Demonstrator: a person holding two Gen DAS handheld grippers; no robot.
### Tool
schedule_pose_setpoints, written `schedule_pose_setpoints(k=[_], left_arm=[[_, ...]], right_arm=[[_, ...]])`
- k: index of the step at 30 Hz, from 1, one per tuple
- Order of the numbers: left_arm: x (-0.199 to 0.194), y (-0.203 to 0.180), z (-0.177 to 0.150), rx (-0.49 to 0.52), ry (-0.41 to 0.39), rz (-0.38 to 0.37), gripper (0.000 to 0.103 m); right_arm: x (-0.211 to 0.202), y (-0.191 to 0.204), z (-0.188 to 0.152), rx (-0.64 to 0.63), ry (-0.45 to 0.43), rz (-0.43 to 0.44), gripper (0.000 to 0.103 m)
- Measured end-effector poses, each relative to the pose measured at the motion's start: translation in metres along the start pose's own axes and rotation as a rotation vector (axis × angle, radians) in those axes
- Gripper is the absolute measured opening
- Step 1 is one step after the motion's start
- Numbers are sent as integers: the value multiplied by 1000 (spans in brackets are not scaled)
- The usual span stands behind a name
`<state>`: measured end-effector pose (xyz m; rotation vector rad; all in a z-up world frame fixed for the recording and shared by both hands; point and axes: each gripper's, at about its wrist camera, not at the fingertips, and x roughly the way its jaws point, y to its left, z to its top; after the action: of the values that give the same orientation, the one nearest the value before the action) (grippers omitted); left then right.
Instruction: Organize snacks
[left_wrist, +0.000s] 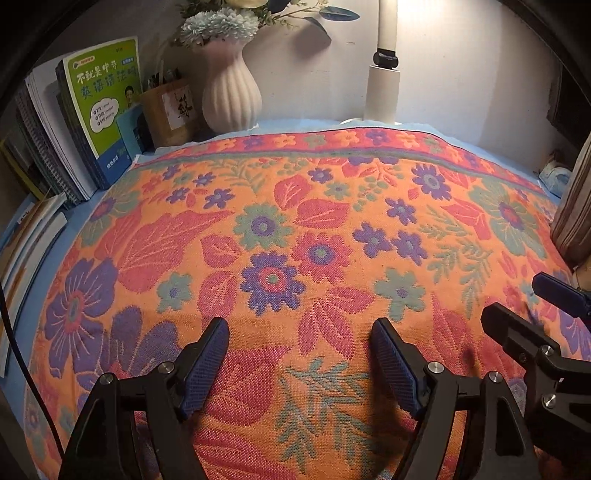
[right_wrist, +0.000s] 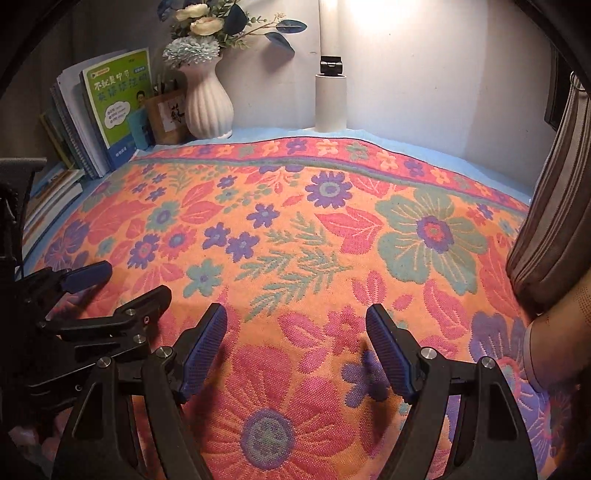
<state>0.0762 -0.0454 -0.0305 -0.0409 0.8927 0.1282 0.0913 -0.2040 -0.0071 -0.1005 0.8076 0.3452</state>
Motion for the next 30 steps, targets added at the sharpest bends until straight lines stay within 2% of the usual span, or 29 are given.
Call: schedule_pose_setpoints(k=[10,22,30], left_arm=[[0,3,0,-20,-6,11,79],[-2,6,-1,-28,-19,27,79],[-2,7,-1,-28,-19,25,79]], right_arm=[[6,-19,-4,108,45,13,78],[-7,0,-7,11,-36,-76,80],[-3,-2,-6,13,-24,-77,81]])
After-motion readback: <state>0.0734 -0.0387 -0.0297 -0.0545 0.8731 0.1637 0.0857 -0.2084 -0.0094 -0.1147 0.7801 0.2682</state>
